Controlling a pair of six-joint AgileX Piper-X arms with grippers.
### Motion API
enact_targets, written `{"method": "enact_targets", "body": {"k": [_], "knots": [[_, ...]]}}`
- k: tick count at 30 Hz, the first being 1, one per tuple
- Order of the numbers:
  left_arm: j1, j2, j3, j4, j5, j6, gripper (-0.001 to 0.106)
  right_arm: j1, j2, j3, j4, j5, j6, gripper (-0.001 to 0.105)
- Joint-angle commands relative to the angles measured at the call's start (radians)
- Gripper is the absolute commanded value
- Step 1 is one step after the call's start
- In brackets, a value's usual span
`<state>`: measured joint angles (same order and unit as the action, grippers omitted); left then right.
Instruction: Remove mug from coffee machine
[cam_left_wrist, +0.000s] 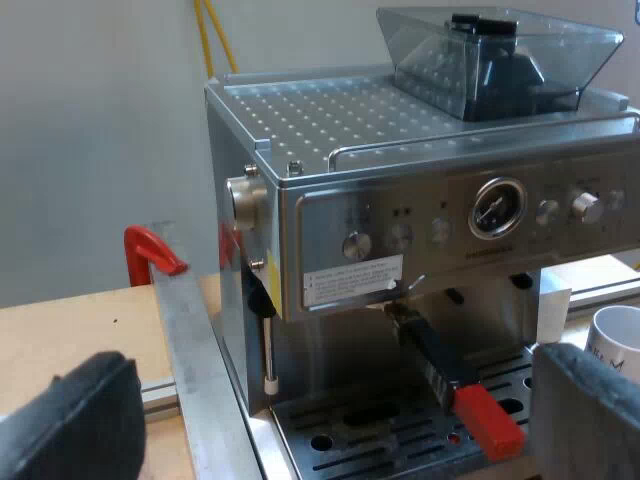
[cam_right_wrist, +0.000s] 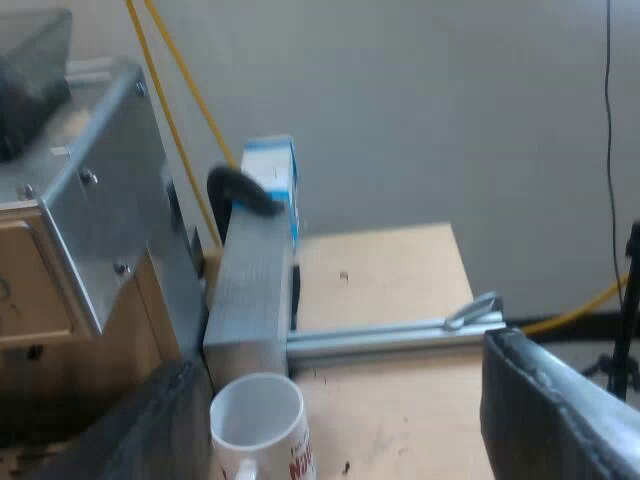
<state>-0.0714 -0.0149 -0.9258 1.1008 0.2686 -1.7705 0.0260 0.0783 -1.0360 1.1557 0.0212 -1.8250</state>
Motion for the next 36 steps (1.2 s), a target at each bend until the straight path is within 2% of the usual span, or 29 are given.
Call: {"method": "enact_targets", "body": {"k": [1, 4, 9, 14, 18, 26, 36], "knots": [[0.0, -0.123, -0.005, 0.021, -0.01, 0.003, 0.08, -0.004, -0.069, -0.007, -0.007, -0.003, -0.019, 0.059], [0.0, -0.142, -0.005, 0.062, -0.01, 0.003, 0.08, -0.004, -0.141, 0.001, -0.007, 0.002, -0.019, 0.059], [0.0, -0.14, -0.014, 0.103, -0.011, 0.003, 0.08, -0.002, -0.137, -0.003, 0.052, -0.007, -0.045, 0.059], [0.0, -0.14, -0.01, 0.094, -0.095, 0.003, 0.08, -0.002, -0.135, 0.031, 0.024, -0.007, -0.049, 0.059], [0.0, -0.14, 0.018, 0.048, -0.12, 0.003, 0.08, -0.002, -0.135, 0.076, -0.062, -0.007, -0.049, 0.059], [0.0, -0.14, 0.13, -0.088, -0.12, 0.003, 0.08, -0.002, -0.133, 0.224, -0.167, -0.007, -0.049, 0.059], [0.0, -0.138, 0.278, -0.089, -0.12, 0.003, 0.08, -0.002, -0.131, 0.371, -0.165, -0.007, -0.049, 0.059]]}}
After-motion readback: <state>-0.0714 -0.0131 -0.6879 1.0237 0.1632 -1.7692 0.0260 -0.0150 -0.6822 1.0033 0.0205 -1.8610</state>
